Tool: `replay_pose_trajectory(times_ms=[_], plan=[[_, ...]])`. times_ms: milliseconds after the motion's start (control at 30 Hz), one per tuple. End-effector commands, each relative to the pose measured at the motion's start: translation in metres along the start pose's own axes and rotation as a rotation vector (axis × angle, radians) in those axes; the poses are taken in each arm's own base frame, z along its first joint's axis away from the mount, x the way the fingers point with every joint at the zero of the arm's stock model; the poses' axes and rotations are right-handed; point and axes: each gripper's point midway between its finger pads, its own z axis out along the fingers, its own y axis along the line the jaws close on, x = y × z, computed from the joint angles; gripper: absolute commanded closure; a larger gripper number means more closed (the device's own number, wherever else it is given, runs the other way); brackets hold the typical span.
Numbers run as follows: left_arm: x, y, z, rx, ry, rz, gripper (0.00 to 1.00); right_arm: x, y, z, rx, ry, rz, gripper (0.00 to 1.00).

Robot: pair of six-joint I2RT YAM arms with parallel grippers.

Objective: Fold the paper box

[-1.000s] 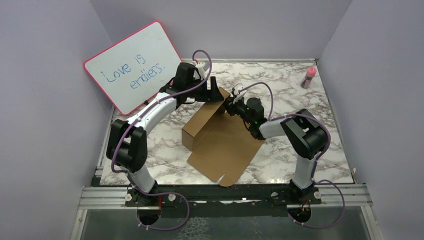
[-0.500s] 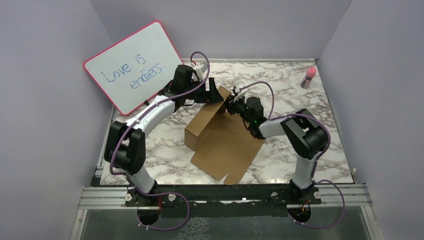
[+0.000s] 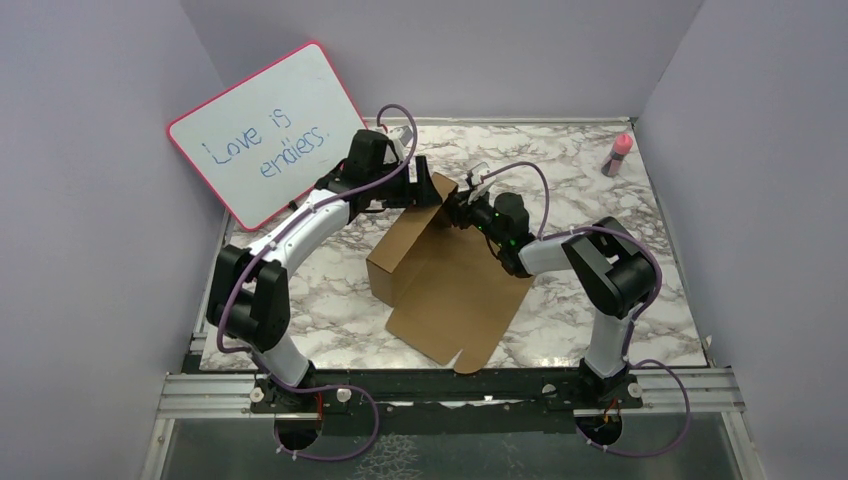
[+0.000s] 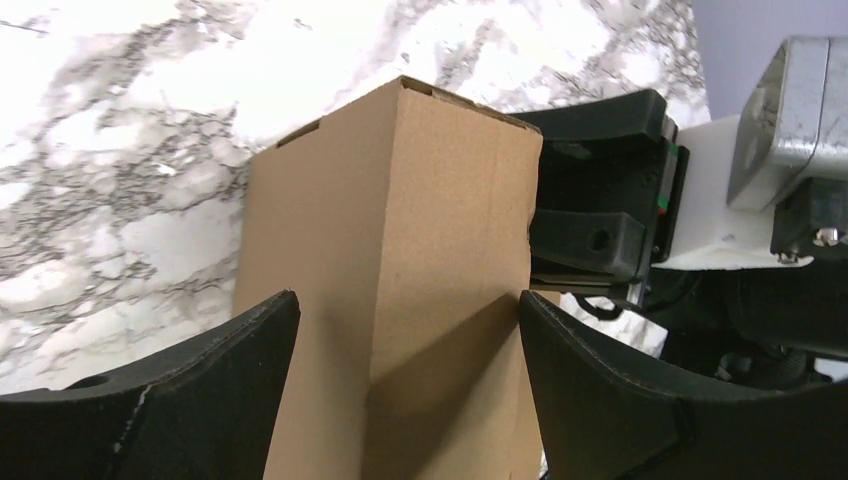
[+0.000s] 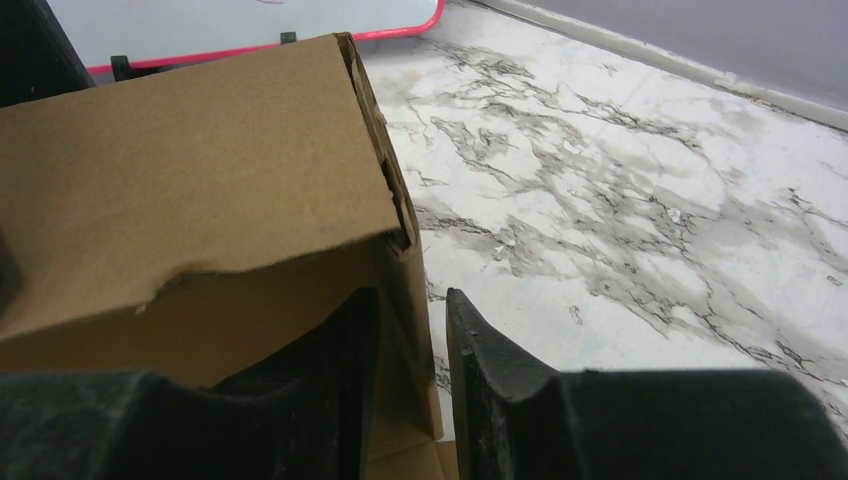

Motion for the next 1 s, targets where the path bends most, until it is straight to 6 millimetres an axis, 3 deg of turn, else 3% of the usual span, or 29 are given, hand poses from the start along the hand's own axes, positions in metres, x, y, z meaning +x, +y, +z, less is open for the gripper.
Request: replay_pose_trajectory(times_ms=[0,233,400,733,967], plan=[[-0.033,0.005,-0.026,-0.131,-0.106,0.059,0.18,-0.015,0.003,0.001,-0.016,-0.055,-0.01,0.63],[-0.055,0.02,-0.057,-0.303,-0.179,0.132,0.18,-0.021,0.005,-0.013,-0.01,-0.059,-0.006,0.5],[-0.064,0.018,-0.081,-0.415,-0.22,0.211,0.19,-0.029,0.007,-0.031,-0.001,-0.051,0.022,0.44],[-0.044,-0.019,-0.093,-0.666,-0.212,0.466,0.19,-0.033,-0.017,-0.086,0.221,-0.014,0.171,0.25],[-0.024,-0.045,-0.085,-0.739,-0.186,0.594,0.19,-0.03,-0.021,-0.116,0.292,0.061,0.227,0.15]])
